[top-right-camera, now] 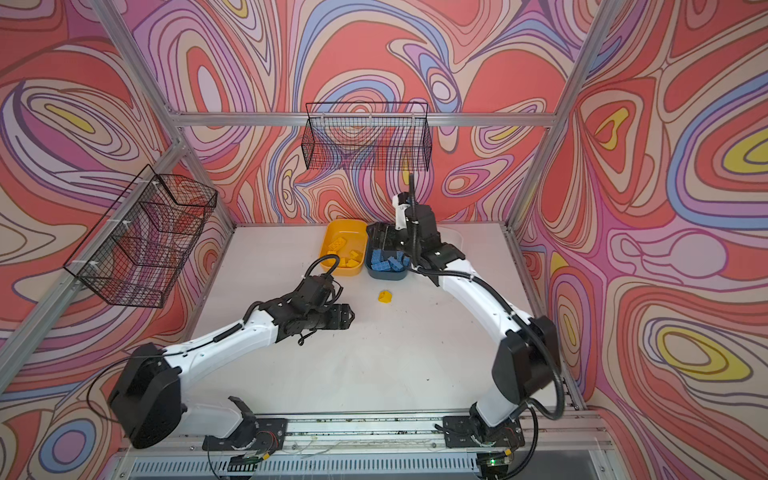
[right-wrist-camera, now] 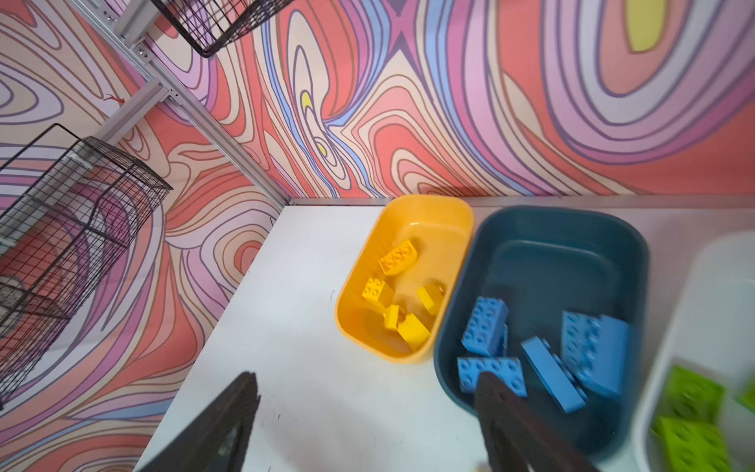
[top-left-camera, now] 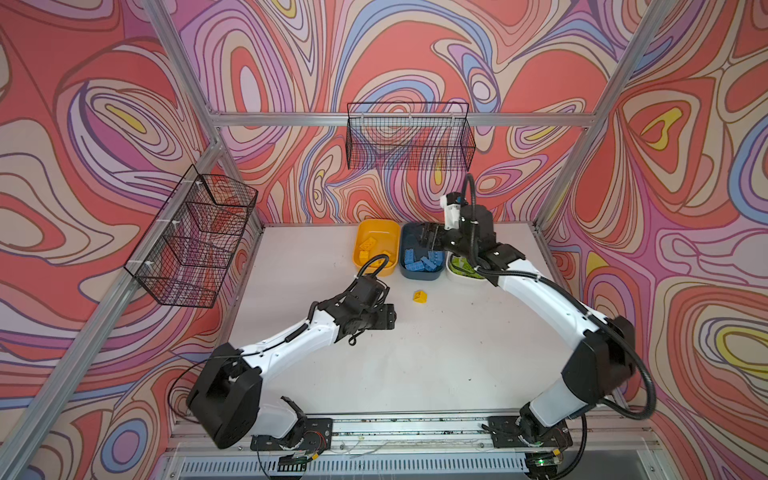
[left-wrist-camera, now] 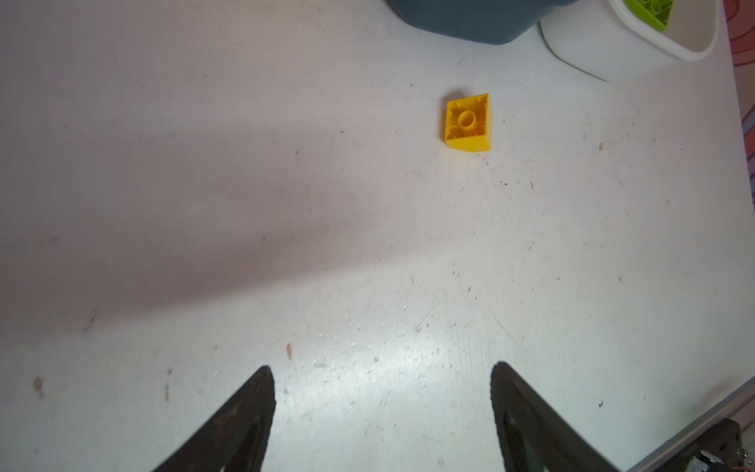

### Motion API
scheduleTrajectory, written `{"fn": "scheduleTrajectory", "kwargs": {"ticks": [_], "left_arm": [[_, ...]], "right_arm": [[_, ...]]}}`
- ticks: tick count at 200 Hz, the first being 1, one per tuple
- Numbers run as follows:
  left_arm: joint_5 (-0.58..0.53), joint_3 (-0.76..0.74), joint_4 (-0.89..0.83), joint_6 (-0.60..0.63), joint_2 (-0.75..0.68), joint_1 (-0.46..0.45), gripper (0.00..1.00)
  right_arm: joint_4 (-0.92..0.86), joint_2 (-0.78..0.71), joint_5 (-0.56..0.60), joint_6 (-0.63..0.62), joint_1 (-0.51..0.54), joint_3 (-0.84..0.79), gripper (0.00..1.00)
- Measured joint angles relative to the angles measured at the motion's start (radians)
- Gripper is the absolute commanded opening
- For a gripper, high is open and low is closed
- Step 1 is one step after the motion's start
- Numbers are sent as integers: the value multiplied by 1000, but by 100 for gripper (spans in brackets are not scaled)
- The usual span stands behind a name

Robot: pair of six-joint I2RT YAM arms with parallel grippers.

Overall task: Sort the legos into containers by color
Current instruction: 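Grasp the last yellow brick with the left gripper while the right arm withdraws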

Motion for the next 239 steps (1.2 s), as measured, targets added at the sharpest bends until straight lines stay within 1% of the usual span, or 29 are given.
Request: {"fn": "scheduleTrajectory", "kwargs": {"ticks": [25, 59, 90, 112, 144, 189, 213, 239], "left_arm": [[14, 153, 11, 19, 167, -16, 81], [48, 352, 13, 35, 360, -25, 80], [73, 475, 2, 38, 483, -30, 78], [83, 542, -10, 38, 554, -32, 77], [84, 607, -32, 39, 634, -33, 75], [82, 689, -85, 39, 726, -34, 67], [72, 719, -110, 42, 743, -34, 59], [53, 743, -126, 43, 763, -34, 46]], "right_arm": [[-17, -190, 27, 36, -70, -200, 88], [-105, -368, 100, 95, -160, -406, 88], [-153, -526, 134, 141, -169, -603, 87], [-179, -574, 133, 158, -169, -691, 86], [-201, -598, 129, 163, -169, -760, 86], [-209, -626, 125, 159, -169, -767, 85], [-208, -625, 119, 156, -169, -767, 85], [-208, -625, 111, 154, -169, -768, 84]]}}
